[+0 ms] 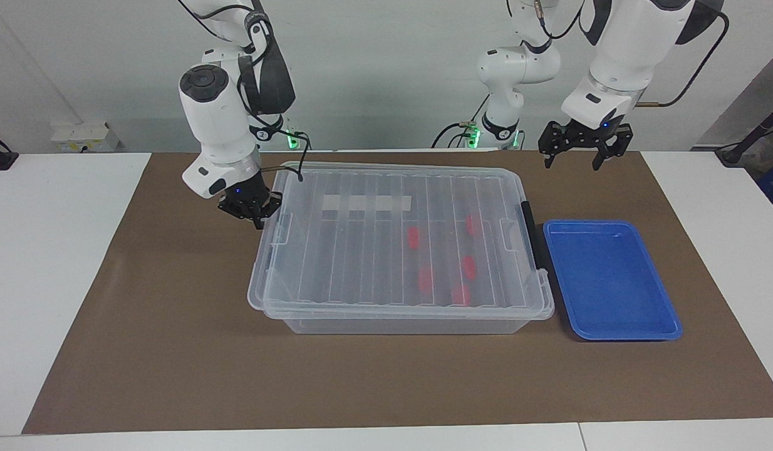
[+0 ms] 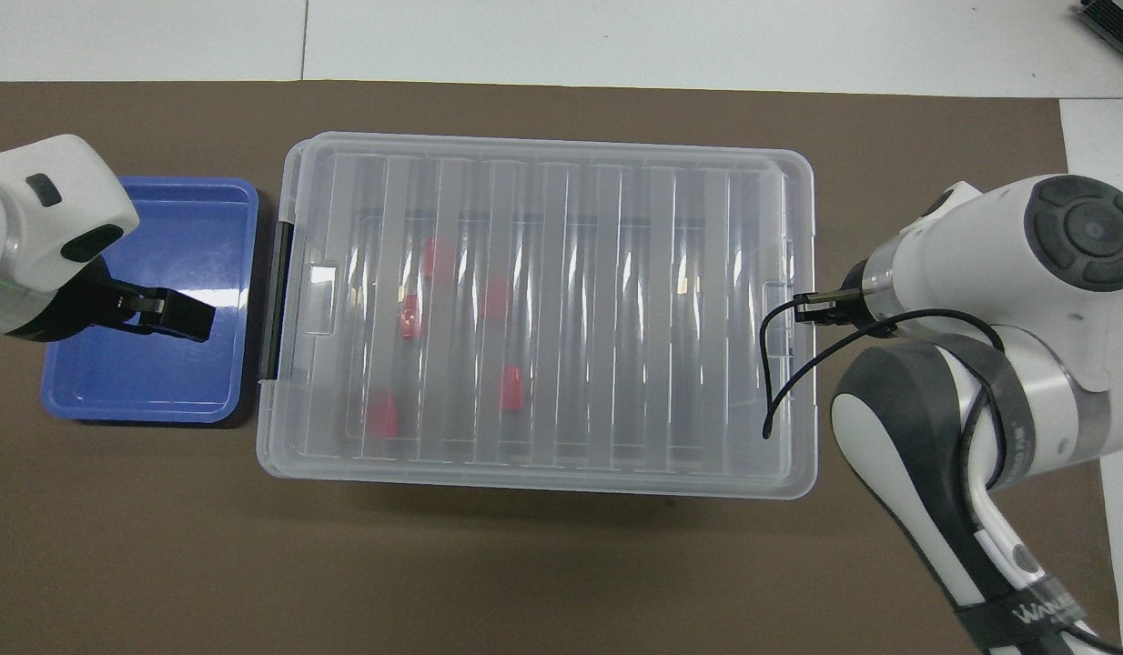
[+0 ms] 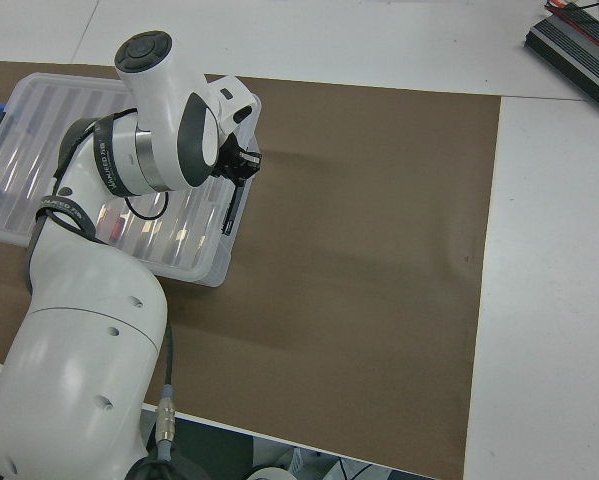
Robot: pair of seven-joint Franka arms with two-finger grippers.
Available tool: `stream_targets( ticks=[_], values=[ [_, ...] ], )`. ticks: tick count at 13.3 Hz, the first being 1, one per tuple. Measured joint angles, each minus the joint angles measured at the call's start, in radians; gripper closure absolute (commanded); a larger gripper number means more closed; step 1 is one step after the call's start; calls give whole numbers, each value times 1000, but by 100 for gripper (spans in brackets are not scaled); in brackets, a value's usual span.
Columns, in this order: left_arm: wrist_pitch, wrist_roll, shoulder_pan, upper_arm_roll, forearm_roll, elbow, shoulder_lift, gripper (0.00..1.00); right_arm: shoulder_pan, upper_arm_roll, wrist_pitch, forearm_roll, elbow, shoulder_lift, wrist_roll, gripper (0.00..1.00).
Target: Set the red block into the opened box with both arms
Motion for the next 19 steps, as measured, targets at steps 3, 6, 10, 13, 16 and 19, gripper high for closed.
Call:
stream_targets(
  ticks=[3, 6, 10, 13, 16, 19],
  values=[
    [0, 1, 1, 12, 0, 0, -1, 0, 0, 0, 0, 1, 0, 0, 0, 100],
    [1, 1, 1, 17, 0, 0, -1, 0, -4, -2, -12, 2, 2, -12, 16, 100],
    [1, 1, 1, 18, 0, 0, -1, 0, -55, -10, -67, 2, 3, -68, 57, 0],
    [1, 1, -2, 19, 0, 0, -1, 0, -110, -15, -96, 2, 23, -103, 57, 0],
    [1, 1, -31, 57, 0, 0, -1, 0, -134, -17, -184, 2, 123, -106, 57, 0],
    [1, 1, -42, 77, 0, 0, -1, 0, -162, -18, -307, 1, 266, -73, 57, 0]
  ],
)
